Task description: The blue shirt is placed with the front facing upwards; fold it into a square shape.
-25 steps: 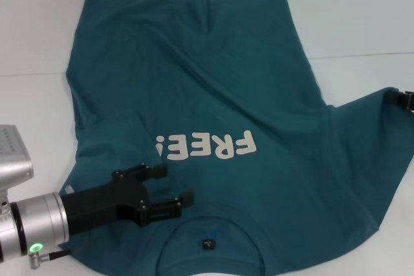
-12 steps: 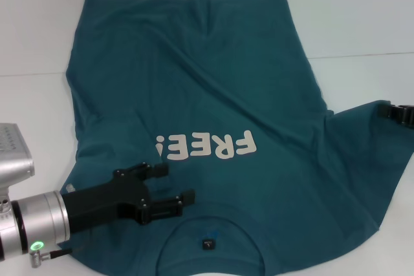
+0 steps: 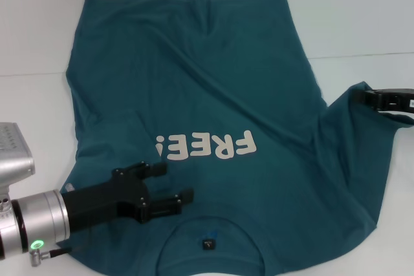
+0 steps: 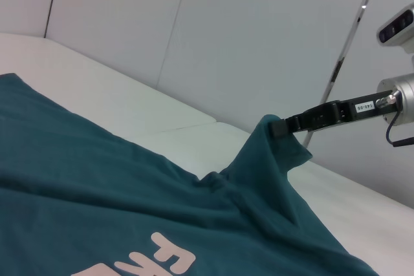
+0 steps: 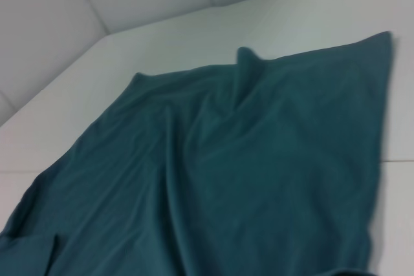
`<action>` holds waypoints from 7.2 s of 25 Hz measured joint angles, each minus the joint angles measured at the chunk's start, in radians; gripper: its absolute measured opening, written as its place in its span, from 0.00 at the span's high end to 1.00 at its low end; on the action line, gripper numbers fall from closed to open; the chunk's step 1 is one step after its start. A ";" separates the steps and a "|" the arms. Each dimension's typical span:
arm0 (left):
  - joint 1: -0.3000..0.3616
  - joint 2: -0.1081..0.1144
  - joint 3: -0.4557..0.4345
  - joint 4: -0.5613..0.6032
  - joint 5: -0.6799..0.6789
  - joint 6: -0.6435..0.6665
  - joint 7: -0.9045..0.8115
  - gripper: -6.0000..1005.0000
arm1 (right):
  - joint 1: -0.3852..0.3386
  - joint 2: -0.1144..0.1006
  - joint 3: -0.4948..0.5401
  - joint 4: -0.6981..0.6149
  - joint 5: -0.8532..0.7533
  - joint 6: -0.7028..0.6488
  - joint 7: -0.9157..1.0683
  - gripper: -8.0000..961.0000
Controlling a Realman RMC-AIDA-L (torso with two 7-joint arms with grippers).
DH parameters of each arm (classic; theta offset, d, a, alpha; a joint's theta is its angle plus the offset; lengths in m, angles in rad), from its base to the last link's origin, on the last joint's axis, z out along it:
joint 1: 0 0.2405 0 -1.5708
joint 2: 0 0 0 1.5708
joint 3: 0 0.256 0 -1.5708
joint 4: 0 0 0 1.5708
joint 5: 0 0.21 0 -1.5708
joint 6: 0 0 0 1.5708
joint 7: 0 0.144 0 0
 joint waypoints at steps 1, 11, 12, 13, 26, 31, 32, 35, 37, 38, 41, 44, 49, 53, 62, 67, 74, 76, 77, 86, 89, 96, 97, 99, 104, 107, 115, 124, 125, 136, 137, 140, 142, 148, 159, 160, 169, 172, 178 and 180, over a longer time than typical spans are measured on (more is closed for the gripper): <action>0.000 0.000 0.000 0.000 0.000 -0.003 0.000 0.10 | 0.004 0.000 -0.011 0.000 0.000 0.000 0.001 0.98; -0.002 0.000 0.000 -0.003 0.000 -0.019 -0.011 0.10 | 0.045 0.013 -0.064 0.011 -0.004 -0.016 0.004 0.98; -0.002 0.000 0.000 -0.003 0.000 -0.020 -0.011 0.10 | 0.051 0.013 -0.072 0.014 -0.004 -0.029 0.004 0.98; -0.002 0.000 0.000 -0.003 0.000 -0.022 -0.011 0.10 | 0.059 0.014 -0.082 0.018 -0.005 -0.045 0.004 0.98; -0.011 0.002 0.000 -0.003 0.000 -0.034 -0.011 0.10 | 0.103 0.038 -0.144 0.021 -0.007 -0.081 0.008 0.59; -0.013 0.001 0.001 -0.003 0.000 -0.042 -0.011 0.10 | 0.071 0.031 -0.138 0.018 -0.007 -0.042 0.022 0.44; -0.013 0.001 0.002 -0.003 0.000 -0.043 -0.011 0.10 | 0.062 0.028 -0.139 0.019 -0.007 -0.033 0.028 0.40; -0.013 0.000 0.005 -0.003 0.000 -0.043 -0.012 0.10 | 0.032 0.023 -0.137 0.014 -0.008 -0.024 0.037 0.37; -0.013 0.000 0.005 -0.003 0.000 -0.043 -0.013 0.10 | 0.010 0.020 -0.135 0.002 -0.005 -0.032 0.053 0.35; -0.013 0.000 0.005 -0.003 0.000 -0.043 -0.014 0.10 | 0.000 0.017 -0.134 -0.003 -0.003 -0.040 0.064 0.35; -0.012 0.000 0.006 -0.004 0.000 -0.043 -0.014 0.10 | -0.020 0.009 -0.133 -0.012 -0.002 -0.070 0.098 0.35; -0.012 0.000 0.007 -0.005 0.000 -0.042 -0.014 0.10 | -0.037 -0.001 -0.123 -0.016 -0.003 -0.112 0.130 0.35; -0.012 0.000 0.009 -0.007 0.000 -0.040 -0.014 0.10 | -0.064 -0.014 -0.094 -0.018 -0.006 -0.178 0.180 0.35; -0.012 0.001 0.009 -0.014 0.002 -0.041 -0.014 0.10 | -0.087 -0.017 -0.085 -0.018 -0.008 -0.198 0.209 0.35; -0.014 0.003 0.009 -0.014 0.002 -0.042 -0.012 0.10 | -0.113 -0.007 -0.087 -0.003 -0.010 -0.179 0.227 0.35; -0.015 0.003 0.009 -0.014 0.001 -0.043 -0.010 0.10 | -0.102 0.005 -0.093 0.031 -0.019 -0.123 0.223 0.35; -0.015 0.003 0.009 -0.014 0.001 -0.043 -0.010 0.10 | -0.079 0.037 -0.095 0.036 -0.036 -0.047 0.204 0.36; -0.016 0.003 0.009 -0.014 0.001 -0.043 -0.010 0.10 | -0.071 0.039 -0.095 0.043 -0.036 -0.040 0.202 0.37; -0.017 0.003 0.009 -0.014 0.001 -0.043 -0.009 0.10 | -0.067 0.039 -0.095 0.048 -0.036 -0.037 0.202 0.38; -0.016 0.003 0.008 -0.014 0.002 -0.043 -0.009 0.10 | -0.068 0.035 -0.093 0.059 -0.036 -0.039 0.202 0.61; -0.016 0.003 0.008 -0.014 0.002 -0.042 -0.008 0.10 | -0.070 0.035 -0.088 0.059 -0.035 -0.035 0.202 0.61; -0.016 0.003 0.008 -0.014 0.002 -0.043 -0.007 0.10 | -0.062 0.039 -0.091 0.058 -0.034 -0.029 0.194 0.61; -0.016 0.003 0.008 -0.014 0.002 -0.043 -0.007 0.10 | -0.061 0.039 -0.093 0.059 -0.034 -0.029 0.192 0.65; -0.016 0.003 0.007 -0.014 0.002 -0.043 -0.007 0.10 | -0.059 0.039 -0.094 0.059 -0.035 -0.029 0.191 0.71; -0.017 0.003 0.007 -0.010 0.002 -0.043 -0.006 0.10 | -0.058 0.040 -0.095 0.060 -0.035 -0.028 0.190 0.88; -0.018 0.003 0.008 -0.010 0.002 -0.043 -0.006 0.10 | -0.059 0.040 -0.095 0.060 -0.034 -0.030 0.190 0.99; -0.024 0.005 0.005 -0.011 0.002 -0.044 -0.006 0.10 | -0.059 0.040 -0.088 0.056 -0.026 -0.074 0.163 0.96; -0.025 0.005 0.004 -0.014 0.001 -0.044 -0.006 0.10 | -0.032 0.045 -0.093 0.056 0.021 -0.134 0.140 0.92; -0.025 0.005 0.004 -0.014 0.002 -0.045 -0.006 0.10 | -0.027 0.045 -0.093 0.058 0.023 -0.136 0.139 0.92; -0.023 0.003 0.003 -0.014 0.001 -0.046 -0.008 0.10 | 0.008 0.054 -0.133 0.062 0.013 -0.161 0.141 0.88; -0.023 0.003 0.003 -0.014 0.001 -0.046 -0.008 0.10 | 0.008 0.055 -0.141 0.063 0.013 -0.163 0.143 0.87; -0.023 0.003 0.003 -0.014 0.002 -0.046 -0.009 0.10 | 0.008 0.055 -0.157 0.070 0.013 -0.174 0.145 0.86; -0.023 0.003 0.003 -0.014 0.002 -0.046 -0.010 0.10 | 0.007 0.055 -0.161 0.073 0.013 -0.184 0.140 0.85; -0.023 0.003 0.005 -0.014 0.002 -0.046 -0.011 0.10 | -0.004 0.051 -0.155 0.073 0.018 -0.225 0.127 0.83; -0.020 0.003 0.002 -0.009 0.002 -0.038 -0.013 0.10 | -0.023 0.033 -0.035 0.062 0.028 -0.273 0.075 0.47; -0.020 0.003 0.001 -0.008 0.002 -0.037 -0.013 0.10 | -0.024 0.033 -0.021 0.062 0.028 -0.273 0.057 0.43; -0.023 0.004 -0.006 -0.003 0.001 -0.032 -0.027 0.10 | -0.059 0.047 0.077 0.082 0.076 -0.270 -0.144 0.09; -0.023 0.005 -0.011 -0.002 0.001 -0.032 -0.037 0.10 | -0.083 0.045 0.098 0.112 0.137 -0.263 -0.202 0.08; -0.004 0.008 -0.011 0.035 0.004 -0.033 -0.123 0.10 | -0.113 0.043 0.107 0.123 0.182 -0.275 -0.218 0.04; 0.017 0.009 -0.011 0.077 0.008 -0.039 -0.186 0.10 | -0.115 0.046 0.105 0.122 0.182 -0.280 -0.219 0.04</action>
